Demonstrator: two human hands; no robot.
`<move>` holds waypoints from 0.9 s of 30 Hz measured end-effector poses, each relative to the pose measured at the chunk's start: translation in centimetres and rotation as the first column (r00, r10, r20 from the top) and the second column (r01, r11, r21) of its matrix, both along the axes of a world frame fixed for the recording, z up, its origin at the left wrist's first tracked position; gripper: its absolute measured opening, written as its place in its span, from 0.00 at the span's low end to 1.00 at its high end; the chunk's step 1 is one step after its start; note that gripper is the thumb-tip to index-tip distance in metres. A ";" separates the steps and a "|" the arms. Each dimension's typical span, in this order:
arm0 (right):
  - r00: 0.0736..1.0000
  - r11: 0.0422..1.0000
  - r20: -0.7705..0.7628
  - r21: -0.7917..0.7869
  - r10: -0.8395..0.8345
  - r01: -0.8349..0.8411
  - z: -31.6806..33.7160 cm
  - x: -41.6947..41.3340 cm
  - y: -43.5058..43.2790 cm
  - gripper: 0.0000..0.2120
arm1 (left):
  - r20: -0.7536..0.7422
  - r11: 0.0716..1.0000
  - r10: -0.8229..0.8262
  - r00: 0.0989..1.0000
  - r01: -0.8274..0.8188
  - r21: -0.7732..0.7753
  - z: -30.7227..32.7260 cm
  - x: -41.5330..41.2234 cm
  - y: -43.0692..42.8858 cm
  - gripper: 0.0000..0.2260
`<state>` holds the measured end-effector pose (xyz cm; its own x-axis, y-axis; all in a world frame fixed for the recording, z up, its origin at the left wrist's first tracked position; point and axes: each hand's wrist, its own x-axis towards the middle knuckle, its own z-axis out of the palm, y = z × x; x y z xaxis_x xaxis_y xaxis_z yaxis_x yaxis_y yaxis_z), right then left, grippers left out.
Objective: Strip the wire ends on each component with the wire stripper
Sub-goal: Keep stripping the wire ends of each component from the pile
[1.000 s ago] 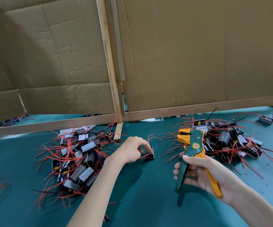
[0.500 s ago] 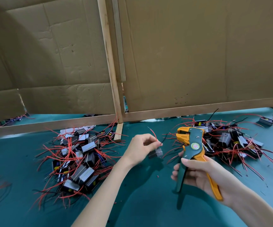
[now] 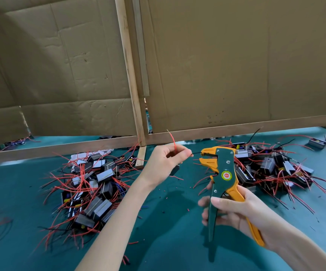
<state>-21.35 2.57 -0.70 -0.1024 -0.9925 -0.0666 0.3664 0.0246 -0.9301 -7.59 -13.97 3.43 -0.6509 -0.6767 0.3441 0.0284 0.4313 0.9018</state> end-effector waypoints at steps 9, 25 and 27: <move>1.000 1.000 -0.017 -0.011 -0.001 0.001 0.1 0.1 0.1 0.40 | -0.018 0.999 -0.008 1.000 0.007 -0.047 1.5 0.4 0.6 0.01; 0.999 0.999 0.005 -0.025 -0.032 0.032 0.2 0.4 0.1 0.34 | 0.052 0.999 -0.052 0.997 0.052 0.006 1.6 0.2 1.2 0.05; 0.999 0.999 -0.005 -0.021 -0.039 0.039 0.2 0.4 0.1 0.34 | 0.060 0.998 -0.056 0.997 0.056 0.005 1.5 0.3 1.1 0.05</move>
